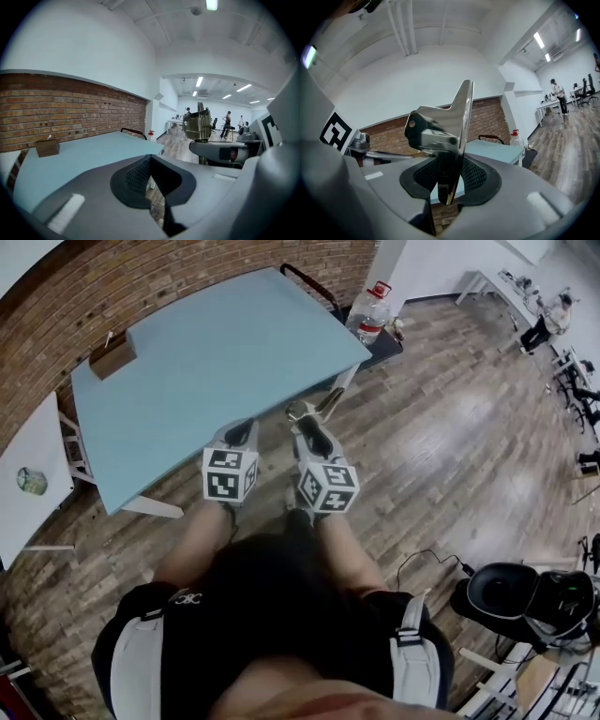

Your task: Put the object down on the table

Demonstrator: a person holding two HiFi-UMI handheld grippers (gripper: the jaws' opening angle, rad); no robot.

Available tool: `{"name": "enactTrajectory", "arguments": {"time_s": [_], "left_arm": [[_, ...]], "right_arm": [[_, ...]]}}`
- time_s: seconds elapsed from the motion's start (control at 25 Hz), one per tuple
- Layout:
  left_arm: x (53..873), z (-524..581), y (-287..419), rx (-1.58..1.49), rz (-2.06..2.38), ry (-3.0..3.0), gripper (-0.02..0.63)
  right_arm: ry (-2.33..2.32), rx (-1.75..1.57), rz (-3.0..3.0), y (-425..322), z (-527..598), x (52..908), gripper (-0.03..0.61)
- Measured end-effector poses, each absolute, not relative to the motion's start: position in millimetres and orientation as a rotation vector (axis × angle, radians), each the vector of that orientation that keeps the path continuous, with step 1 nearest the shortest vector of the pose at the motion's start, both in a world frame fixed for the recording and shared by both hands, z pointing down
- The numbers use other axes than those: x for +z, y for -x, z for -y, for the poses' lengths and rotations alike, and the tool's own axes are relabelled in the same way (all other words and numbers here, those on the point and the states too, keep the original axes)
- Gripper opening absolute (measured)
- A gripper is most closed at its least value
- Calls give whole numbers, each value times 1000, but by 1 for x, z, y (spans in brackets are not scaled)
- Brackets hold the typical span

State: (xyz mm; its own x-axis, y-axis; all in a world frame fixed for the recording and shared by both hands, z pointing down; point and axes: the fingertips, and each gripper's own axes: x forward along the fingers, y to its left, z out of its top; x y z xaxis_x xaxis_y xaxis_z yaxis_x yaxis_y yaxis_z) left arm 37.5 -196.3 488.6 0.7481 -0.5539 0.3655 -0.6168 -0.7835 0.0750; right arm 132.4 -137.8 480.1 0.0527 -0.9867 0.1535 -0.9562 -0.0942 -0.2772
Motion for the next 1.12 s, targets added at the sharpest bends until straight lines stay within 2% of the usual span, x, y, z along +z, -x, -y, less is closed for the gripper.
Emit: {"name": "enactTrajectory", "arguments": {"time_s": [0.76,1.12], "left_arm": [[487,319,-143,519,1045,-2653,-1],[500,372,-180,550,1149,-2573,0]], "right_arm": [[2139,-502,-2135,-254,275,471,129],[2084,-596,-2235,-302,340,496,129]]}}
